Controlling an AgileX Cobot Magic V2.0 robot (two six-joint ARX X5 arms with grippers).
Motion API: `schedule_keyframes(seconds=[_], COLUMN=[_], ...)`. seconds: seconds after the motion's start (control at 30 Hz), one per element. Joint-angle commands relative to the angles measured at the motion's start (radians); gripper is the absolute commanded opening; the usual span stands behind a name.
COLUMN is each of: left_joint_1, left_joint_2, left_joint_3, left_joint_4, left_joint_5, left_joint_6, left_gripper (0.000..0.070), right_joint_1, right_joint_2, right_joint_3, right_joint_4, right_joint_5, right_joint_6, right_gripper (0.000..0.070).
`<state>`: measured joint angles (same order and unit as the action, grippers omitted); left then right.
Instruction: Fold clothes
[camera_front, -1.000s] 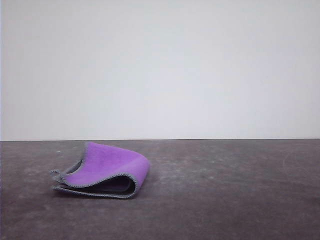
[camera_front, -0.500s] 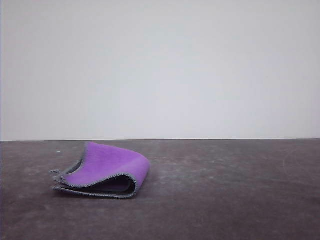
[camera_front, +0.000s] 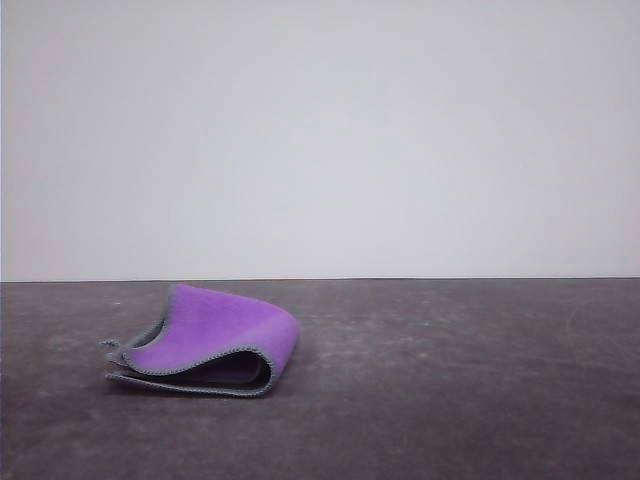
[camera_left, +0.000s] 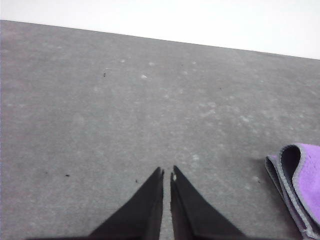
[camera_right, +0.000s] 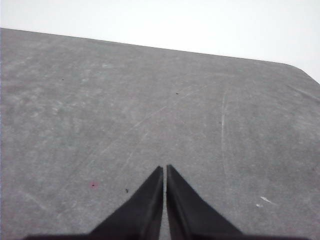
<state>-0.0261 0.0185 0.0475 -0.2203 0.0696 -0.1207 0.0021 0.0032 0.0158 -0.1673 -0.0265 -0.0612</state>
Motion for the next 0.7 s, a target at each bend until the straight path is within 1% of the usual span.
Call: schedule_keyframes(seconds=[0.0,0.67], left_joint_1=[0.002,0.002], left_joint_2=[-0.001,-0.001], left_joint_3=[-0.009,-0.009], left_joint_4=[-0.026,-0.026], left_joint_5=[0.001,0.001], left_joint_6=[-0.001,-0.001], left_gripper=[0.0016,0.0016], right_joint_1=[0.002,0.002], right_joint_2=[0.000,0.000], right_joint_3=[-0.004,-0.004], right_joint_4=[0.013,0.013], right_joint_5=[0.001,0.001], right_joint_6=[0.013,0.013], right_gripper=[0.0006,0.0006])
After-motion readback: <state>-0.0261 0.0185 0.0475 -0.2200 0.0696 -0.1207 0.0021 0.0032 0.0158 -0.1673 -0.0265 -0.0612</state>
